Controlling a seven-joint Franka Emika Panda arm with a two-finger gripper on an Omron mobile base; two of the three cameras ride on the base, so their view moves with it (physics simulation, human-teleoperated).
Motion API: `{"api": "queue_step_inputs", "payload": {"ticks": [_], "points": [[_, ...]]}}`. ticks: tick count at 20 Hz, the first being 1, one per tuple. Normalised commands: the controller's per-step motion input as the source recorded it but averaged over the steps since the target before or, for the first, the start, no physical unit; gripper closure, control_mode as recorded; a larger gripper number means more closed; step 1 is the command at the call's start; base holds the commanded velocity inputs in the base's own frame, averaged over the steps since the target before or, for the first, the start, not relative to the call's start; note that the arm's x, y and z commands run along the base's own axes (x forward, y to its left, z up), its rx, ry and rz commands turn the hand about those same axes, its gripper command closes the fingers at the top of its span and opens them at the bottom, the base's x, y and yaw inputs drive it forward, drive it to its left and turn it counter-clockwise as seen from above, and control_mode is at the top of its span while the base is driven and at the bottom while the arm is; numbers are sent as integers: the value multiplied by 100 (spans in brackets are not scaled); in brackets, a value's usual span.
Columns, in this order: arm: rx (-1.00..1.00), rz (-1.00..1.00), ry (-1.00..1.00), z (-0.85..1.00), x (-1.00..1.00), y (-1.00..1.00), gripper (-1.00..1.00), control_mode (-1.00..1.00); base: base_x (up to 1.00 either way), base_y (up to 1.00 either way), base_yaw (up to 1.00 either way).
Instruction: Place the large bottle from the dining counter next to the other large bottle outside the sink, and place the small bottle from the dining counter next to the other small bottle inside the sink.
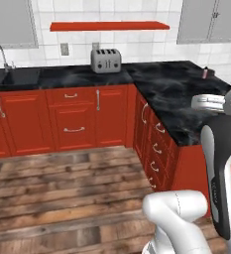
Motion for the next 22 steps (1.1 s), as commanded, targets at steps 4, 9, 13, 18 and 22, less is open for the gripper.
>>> {"api": "queue_step_inputs", "payload": {"ticks": [4, 9, 13, 18, 22], "points": [[0, 0, 0, 0, 0, 0, -100, 100, 5, -95, 10], [0, 0, 0, 0, 0, 0, -100, 100, 6, -93, 11], [0, 0, 0, 0, 0, 0, -100, 100, 6, -90, 12], [0, 0, 0, 0, 0, 0, -100, 100, 7, -88, 13], [0, 0, 0, 0, 0, 0, -100, 100, 6, -85, 15]]}}
